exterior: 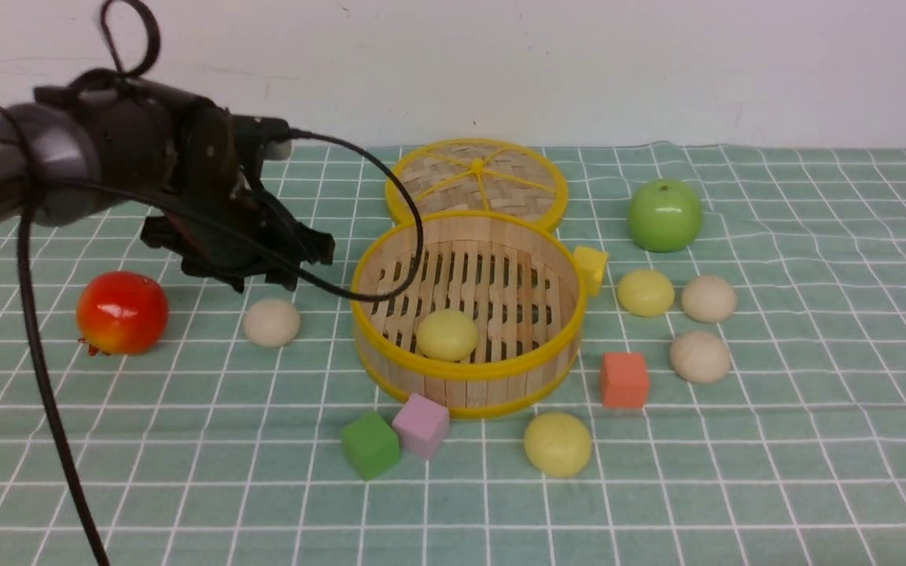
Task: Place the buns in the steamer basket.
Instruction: Use the left arm to grab a steamed stuffed bun, then use the left arm to put the steamed stuffed bun into the steamer
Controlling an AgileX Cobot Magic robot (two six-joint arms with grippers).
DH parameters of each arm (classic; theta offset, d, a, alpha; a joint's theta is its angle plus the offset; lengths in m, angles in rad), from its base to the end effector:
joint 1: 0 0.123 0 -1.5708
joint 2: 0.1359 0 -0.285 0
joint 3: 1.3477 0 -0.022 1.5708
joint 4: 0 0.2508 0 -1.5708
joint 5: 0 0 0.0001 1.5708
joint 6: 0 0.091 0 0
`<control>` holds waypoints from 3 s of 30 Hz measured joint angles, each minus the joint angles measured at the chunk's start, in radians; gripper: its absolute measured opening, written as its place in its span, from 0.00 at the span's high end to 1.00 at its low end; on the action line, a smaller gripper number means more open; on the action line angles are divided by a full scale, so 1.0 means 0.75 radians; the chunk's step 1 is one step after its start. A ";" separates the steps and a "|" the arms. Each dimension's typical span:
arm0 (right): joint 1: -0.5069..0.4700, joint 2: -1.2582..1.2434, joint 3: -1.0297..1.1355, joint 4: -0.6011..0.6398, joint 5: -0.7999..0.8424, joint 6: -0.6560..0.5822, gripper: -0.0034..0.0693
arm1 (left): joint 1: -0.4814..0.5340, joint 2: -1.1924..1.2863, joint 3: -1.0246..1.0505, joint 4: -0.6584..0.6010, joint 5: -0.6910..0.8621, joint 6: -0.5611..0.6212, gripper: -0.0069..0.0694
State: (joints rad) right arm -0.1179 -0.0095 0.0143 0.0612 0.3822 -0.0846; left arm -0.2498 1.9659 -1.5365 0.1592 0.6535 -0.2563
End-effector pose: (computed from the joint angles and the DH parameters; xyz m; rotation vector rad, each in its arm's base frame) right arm 0.0522 -0.0041 0.1746 0.0685 1.8694 -0.0792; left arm 0.4262 -0.0997 0.2296 0.1167 2.5508 -0.0228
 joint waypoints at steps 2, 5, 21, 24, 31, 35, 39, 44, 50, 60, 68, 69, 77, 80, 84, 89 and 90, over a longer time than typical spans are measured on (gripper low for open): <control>0.000 0.000 0.000 0.000 0.000 0.000 0.62 | 0.000 0.015 0.000 0.010 -0.017 0.000 0.37; 0.000 0.000 0.000 0.000 0.000 0.000 0.62 | 0.000 0.027 0.000 0.020 -0.054 0.000 0.37; 0.000 0.000 0.000 0.000 0.000 0.000 0.62 | 0.001 0.103 -0.004 0.091 -0.094 0.000 0.49; 0.000 0.000 0.000 0.000 0.000 0.000 0.62 | 0.001 0.117 -0.004 0.100 -0.111 0.000 0.52; 0.000 0.000 0.000 0.000 0.000 0.000 0.62 | 0.001 0.143 -0.004 0.116 -0.116 0.000 0.56; 0.000 0.000 0.000 0.000 0.000 0.000 0.62 | 0.001 0.149 -0.004 0.119 -0.118 0.000 0.56; 0.000 0.000 0.000 0.000 0.000 0.000 0.62 | 0.001 0.162 -0.004 0.121 -0.120 0.000 0.59; 0.000 0.000 0.000 0.000 0.000 0.000 0.62 | 0.001 0.163 -0.007 0.123 -0.123 0.000 0.76; 0.000 0.000 0.000 0.000 0.000 0.000 0.62 | 0.001 0.123 -0.009 0.124 -0.105 0.000 0.92; 0.000 0.000 0.000 0.000 0.000 0.000 0.62 | -0.084 -0.136 -0.011 -0.067 -0.178 0.069 0.92; 0.000 0.000 0.000 0.000 0.000 0.000 0.62 | -0.236 -0.043 -0.011 -0.077 -0.272 0.110 0.92; 0.000 0.000 0.000 0.000 0.000 0.000 0.62 | -0.249 -0.019 -0.011 -0.074 -0.297 0.110 0.92; 0.000 0.000 0.000 0.000 0.000 0.000 0.62 | -0.253 0.040 -0.011 -0.065 -0.278 0.110 0.92; 0.000 0.000 0.000 0.000 0.000 0.000 0.62 | -0.253 0.056 -0.011 -0.064 -0.276 0.110 0.91; 0.000 0.000 0.000 0.000 0.000 0.000 0.62 | -0.253 0.070 -0.010 -0.059 -0.269 0.070 0.83; 0.000 0.000 0.000 0.000 0.000 0.000 0.62 | -0.253 0.070 -0.010 -0.037 -0.269 0.033 0.65; 0.000 0.000 0.000 0.000 0.000 0.000 0.62 | -0.253 0.068 -0.010 -0.032 -0.268 0.024 0.58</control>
State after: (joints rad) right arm -0.1179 -0.0095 0.0143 0.0612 0.3822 -0.0846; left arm -0.4398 2.0169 -1.5441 0.1350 0.4525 -0.2383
